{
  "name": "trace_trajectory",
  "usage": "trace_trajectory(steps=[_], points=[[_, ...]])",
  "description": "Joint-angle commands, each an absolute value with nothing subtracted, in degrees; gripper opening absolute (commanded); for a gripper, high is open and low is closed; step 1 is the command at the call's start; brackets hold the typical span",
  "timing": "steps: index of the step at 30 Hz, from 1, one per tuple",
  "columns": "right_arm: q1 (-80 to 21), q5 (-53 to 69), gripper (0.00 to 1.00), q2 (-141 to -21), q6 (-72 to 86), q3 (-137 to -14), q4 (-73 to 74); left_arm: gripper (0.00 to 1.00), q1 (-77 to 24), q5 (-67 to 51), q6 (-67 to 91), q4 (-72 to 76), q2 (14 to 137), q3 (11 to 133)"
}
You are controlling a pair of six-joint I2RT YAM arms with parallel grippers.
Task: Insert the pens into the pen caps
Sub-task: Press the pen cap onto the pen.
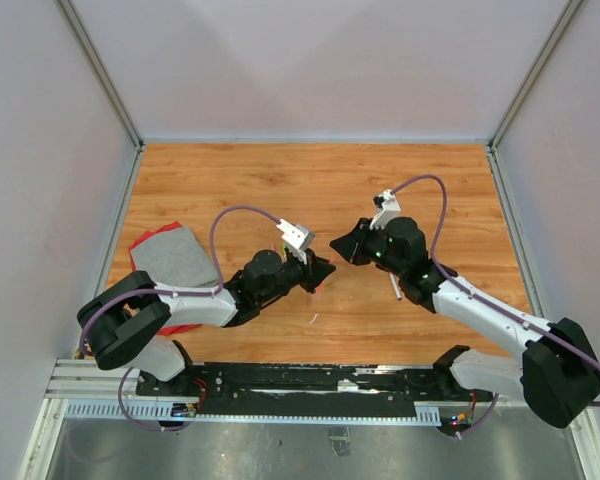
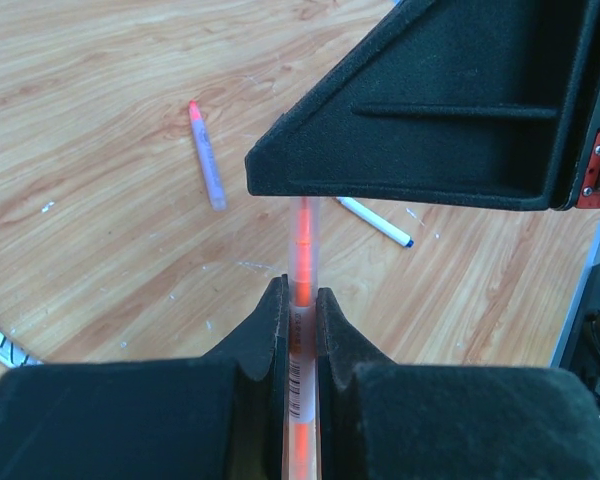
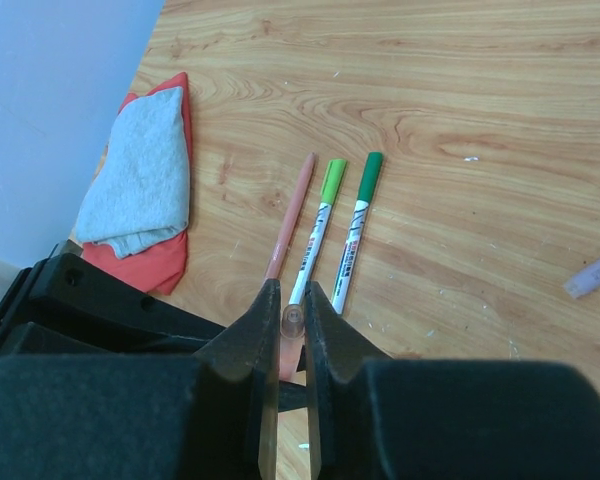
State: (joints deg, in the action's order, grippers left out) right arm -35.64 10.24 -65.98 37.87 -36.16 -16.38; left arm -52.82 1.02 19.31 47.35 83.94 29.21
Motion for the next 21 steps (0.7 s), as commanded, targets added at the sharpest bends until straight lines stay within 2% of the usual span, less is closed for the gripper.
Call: trace_trajectory(steps=[1,21], points=[[-38.6,7.8,0.01,-65.2,39.0,-31.5,-17.9,0.0,-52.8,2.4,18.8,51.1,83.4,30.4],[-49.2,1.2,0.01,-69.8,44.7,-23.8,-24.8,0.01,-52.8,2.6,18.7,51.0,83.2,30.3]])
